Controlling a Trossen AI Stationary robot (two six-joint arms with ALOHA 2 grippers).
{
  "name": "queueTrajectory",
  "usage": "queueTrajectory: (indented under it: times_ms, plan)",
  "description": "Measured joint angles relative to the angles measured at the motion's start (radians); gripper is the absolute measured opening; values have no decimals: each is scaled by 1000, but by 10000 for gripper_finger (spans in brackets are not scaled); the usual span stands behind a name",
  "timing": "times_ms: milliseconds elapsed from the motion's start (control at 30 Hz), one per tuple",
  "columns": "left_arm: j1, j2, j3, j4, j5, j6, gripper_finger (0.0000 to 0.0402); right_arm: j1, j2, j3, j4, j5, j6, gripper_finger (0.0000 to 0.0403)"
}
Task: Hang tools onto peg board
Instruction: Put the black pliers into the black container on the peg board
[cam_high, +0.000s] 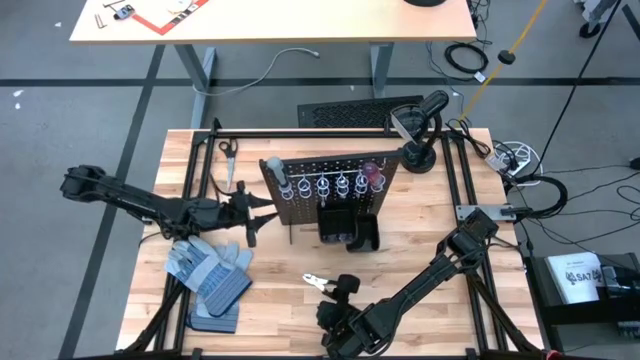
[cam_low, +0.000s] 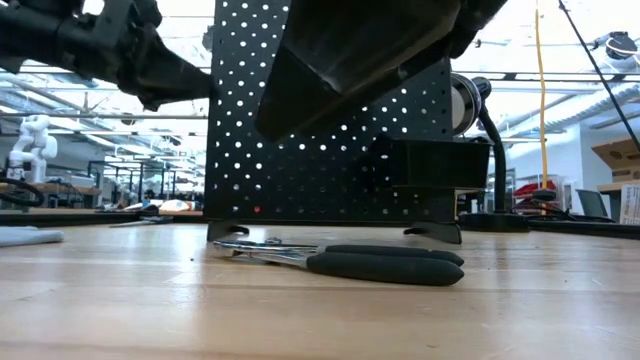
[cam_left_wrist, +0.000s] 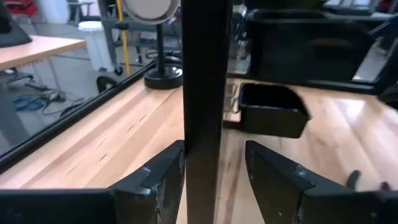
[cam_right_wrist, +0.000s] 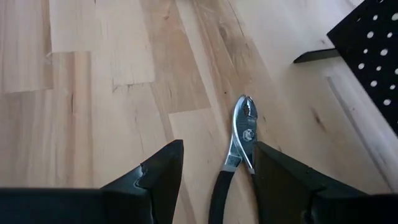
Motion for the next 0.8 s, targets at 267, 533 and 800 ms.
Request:
queueTrajectory:
  times_ms: [267,533,800]
  plan:
    - [-27,-106,39,-122,9,27,175,0,0,0,-2,3,-1,186]
    - [-31,-207,66,-170,8,28,175,-2,-1,0,-4,52,-19,146]
    - [-31,-342,66,-141,48,90,175,6,-10,135,-114,199,-187,64]
